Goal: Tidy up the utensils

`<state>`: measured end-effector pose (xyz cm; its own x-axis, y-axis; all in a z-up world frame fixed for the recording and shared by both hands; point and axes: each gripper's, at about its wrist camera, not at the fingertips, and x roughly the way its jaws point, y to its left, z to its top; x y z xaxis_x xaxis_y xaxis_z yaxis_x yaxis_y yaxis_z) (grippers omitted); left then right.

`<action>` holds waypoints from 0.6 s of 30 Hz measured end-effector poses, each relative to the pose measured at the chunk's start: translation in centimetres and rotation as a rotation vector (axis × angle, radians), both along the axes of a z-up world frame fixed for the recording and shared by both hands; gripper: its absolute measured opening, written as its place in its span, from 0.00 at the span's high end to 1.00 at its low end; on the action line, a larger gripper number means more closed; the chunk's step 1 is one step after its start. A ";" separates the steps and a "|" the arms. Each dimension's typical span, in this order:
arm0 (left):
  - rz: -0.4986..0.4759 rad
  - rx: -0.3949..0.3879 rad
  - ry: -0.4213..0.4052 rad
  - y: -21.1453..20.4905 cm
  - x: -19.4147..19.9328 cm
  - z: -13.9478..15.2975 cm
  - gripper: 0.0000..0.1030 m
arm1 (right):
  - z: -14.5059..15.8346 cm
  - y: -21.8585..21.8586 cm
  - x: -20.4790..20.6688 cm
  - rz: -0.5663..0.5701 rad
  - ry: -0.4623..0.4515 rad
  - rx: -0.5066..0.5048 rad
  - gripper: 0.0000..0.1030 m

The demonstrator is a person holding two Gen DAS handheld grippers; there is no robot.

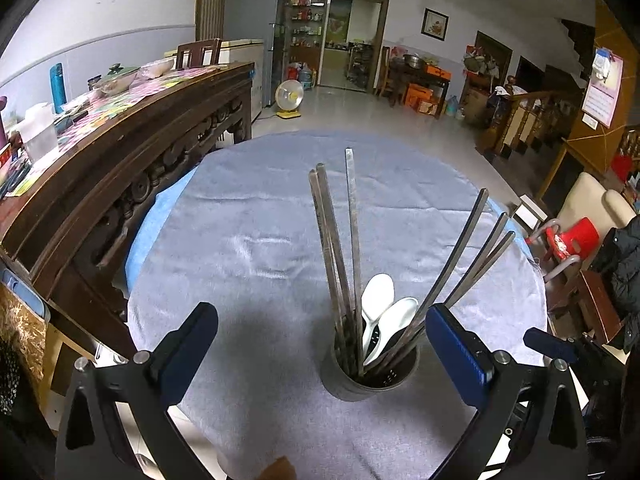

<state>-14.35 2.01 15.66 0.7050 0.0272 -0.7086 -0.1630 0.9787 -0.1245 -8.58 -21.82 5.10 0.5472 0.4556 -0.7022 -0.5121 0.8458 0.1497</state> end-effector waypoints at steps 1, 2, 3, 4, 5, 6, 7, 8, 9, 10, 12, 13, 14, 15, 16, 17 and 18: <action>-0.003 0.001 0.000 -0.1 0.0 0.0 0.00 | 0.0 0.0 0.0 -0.001 0.000 0.000 0.09; -0.005 0.003 -0.001 -0.1 0.0 0.1 0.00 | 0.0 0.0 0.0 -0.001 0.000 0.000 0.09; -0.008 0.006 -0.003 -0.2 -0.1 0.1 0.00 | 0.0 0.0 0.0 0.000 -0.001 0.000 0.09; -0.016 0.009 -0.006 -0.4 -0.1 0.1 0.00 | 0.0 0.0 0.0 0.002 -0.001 -0.002 0.09; -0.022 0.013 -0.008 -0.6 -0.1 0.2 0.00 | 0.0 0.1 0.0 0.002 -0.001 -0.004 0.09; -0.029 0.020 -0.010 -0.8 -0.2 0.2 0.00 | -0.1 0.0 0.0 0.002 -0.001 -0.004 0.09; -0.033 0.022 -0.013 -0.9 -0.2 0.3 0.00 | -0.1 0.0 0.0 0.003 -0.001 -0.004 0.09; -0.037 0.020 -0.015 -1.0 -0.3 0.3 0.00 | -0.1 0.1 0.0 0.004 -0.001 -0.005 0.09; -0.040 0.014 -0.016 -1.1 -0.3 0.4 0.00 | -0.1 0.1 0.0 0.003 -0.002 -0.006 0.09; -0.041 0.008 -0.016 -1.0 -0.3 0.4 0.00 | 0.0 0.0 0.0 0.002 -0.004 -0.007 0.09; -0.041 -0.002 -0.017 -0.9 -0.3 0.4 0.00 | 0.0 0.1 -0.1 0.002 -0.007 -0.007 0.09; -0.039 0.000 -0.018 -0.9 -0.3 0.4 0.00 | 0.0 0.1 -0.1 0.002 -0.008 -0.009 0.09; -0.037 -0.001 -0.019 -0.9 -0.3 0.4 0.00 | 0.0 0.1 -0.1 0.001 -0.009 -0.009 0.09; -0.040 -0.005 -0.021 -0.9 -0.4 0.4 0.00 | 0.1 0.1 -0.1 0.001 -0.010 -0.009 0.09; -0.044 -0.010 -0.023 -0.8 -0.4 0.3 0.00 | 0.1 0.1 -0.1 0.001 -0.009 -0.008 0.09; -0.047 -0.015 -0.025 -0.8 -0.4 0.3 0.00 | 0.1 0.1 0.0 0.002 -0.009 -0.008 0.09; -0.049 -0.016 -0.027 -0.8 -0.4 0.4 0.00 | 0.0 0.2 0.0 0.002 -0.008 -0.010 0.09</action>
